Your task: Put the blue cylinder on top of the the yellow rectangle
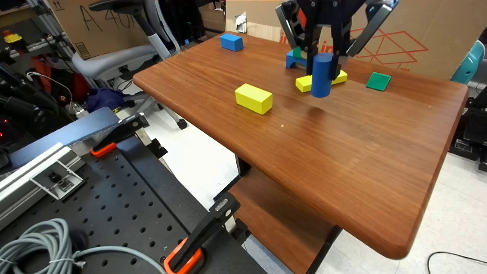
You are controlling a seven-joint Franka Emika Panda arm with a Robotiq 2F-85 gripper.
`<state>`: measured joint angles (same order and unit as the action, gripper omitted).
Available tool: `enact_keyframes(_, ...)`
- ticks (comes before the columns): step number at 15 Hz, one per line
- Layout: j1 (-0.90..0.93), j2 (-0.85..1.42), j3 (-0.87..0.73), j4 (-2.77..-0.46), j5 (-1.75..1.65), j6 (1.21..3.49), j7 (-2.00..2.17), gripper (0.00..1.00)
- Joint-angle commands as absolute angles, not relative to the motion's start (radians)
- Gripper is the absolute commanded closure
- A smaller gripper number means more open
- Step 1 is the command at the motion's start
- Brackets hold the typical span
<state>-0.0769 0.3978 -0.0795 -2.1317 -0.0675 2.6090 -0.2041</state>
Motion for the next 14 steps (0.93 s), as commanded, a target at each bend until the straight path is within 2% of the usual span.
enact_keyframes(1, -0.089, 0.314, -0.06, -2.13, -0.053, 2.557, -0.188, 0.92)
enact_keyframes(9, -0.097, 0.212, -0.029, -2.149, 0.126, 2.359, -0.206, 0.92)
enact_keyframes(14, -0.079, 0.204, -0.032, -2.192, 0.11, 2.363, -0.198, 0.92)
